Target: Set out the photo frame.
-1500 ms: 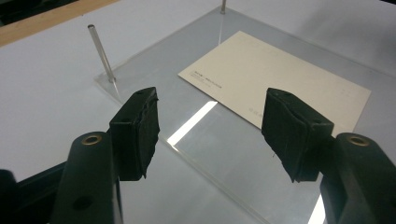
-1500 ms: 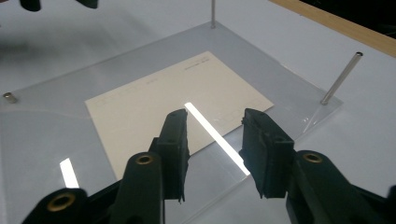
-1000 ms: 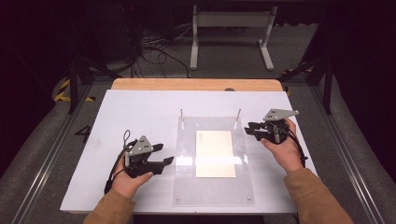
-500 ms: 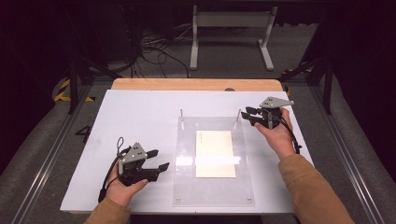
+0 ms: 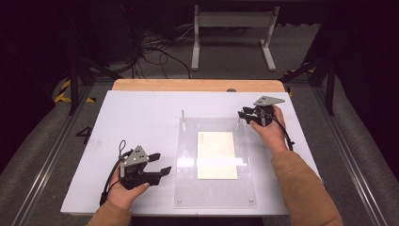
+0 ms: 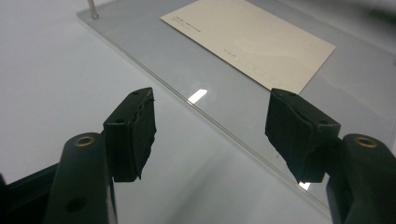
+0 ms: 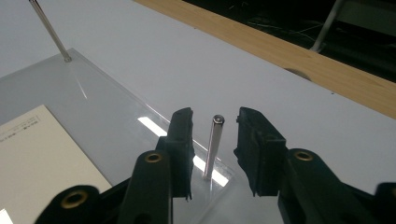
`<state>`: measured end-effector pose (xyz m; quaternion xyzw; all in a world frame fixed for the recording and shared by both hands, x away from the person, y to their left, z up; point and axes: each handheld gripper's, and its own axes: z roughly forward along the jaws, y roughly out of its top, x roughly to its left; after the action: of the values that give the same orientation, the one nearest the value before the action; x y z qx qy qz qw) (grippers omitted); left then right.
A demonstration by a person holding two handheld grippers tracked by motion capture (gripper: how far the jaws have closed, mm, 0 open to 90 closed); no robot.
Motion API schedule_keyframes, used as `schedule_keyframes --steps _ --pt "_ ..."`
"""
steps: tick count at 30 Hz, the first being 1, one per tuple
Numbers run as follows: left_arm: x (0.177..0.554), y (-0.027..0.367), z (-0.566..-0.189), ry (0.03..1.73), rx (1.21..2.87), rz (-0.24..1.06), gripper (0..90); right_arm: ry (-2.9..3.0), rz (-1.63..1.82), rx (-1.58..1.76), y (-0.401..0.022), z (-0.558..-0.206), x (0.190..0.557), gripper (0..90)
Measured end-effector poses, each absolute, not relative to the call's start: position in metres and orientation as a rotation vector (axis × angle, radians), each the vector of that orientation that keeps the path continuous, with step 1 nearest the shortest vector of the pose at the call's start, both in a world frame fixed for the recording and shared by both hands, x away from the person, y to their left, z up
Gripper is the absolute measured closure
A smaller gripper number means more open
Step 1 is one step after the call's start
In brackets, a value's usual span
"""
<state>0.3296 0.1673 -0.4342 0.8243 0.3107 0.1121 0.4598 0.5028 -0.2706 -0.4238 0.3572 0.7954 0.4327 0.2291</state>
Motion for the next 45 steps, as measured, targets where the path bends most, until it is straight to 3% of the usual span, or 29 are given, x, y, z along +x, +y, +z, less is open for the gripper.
schedule_keyframes --steps 8,33,45 --pt "0.326 0.171 -0.438 0.785 2.024 0.267 33.4 2.181 1.234 1.039 -0.27 -0.434 0.509 85.4" --pt "0.329 0.17 -0.44 0.774 2.02 0.259 33.2 2.107 1.472 1.246 -0.282 -0.449 0.527 85.8" --pt "0.324 0.165 -0.44 0.679 2.025 0.302 30.1 2.055 1.567 1.344 -0.285 -0.455 0.536 85.8"
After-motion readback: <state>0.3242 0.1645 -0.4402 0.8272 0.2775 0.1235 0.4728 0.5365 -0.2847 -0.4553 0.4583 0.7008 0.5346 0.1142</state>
